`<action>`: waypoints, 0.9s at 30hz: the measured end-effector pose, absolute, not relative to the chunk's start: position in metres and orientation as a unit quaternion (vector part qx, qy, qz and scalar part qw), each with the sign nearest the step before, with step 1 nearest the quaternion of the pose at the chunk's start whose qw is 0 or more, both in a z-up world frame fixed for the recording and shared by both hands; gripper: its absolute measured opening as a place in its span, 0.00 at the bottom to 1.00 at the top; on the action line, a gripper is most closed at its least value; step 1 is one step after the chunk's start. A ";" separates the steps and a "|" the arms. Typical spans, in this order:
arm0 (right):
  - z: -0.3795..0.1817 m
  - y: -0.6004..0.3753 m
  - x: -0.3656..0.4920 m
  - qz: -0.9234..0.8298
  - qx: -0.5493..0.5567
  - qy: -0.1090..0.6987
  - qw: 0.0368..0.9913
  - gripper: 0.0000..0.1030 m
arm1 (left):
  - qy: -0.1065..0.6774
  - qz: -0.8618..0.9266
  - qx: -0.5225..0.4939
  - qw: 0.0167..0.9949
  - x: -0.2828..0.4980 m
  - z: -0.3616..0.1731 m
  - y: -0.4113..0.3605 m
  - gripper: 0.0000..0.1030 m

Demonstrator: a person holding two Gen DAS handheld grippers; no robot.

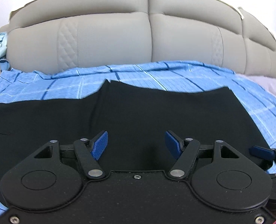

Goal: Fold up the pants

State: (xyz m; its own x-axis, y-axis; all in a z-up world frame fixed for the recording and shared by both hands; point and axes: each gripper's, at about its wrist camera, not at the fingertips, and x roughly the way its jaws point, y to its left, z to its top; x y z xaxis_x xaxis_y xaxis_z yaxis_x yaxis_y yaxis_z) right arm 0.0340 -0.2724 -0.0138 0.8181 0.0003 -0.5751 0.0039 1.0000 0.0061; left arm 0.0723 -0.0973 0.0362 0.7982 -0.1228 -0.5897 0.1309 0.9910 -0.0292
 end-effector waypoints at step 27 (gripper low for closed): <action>-0.019 -0.315 0.002 -0.093 0.039 0.289 0.952 0.79 | 0.337 -0.044 0.023 0.940 0.044 0.003 -0.073 0.67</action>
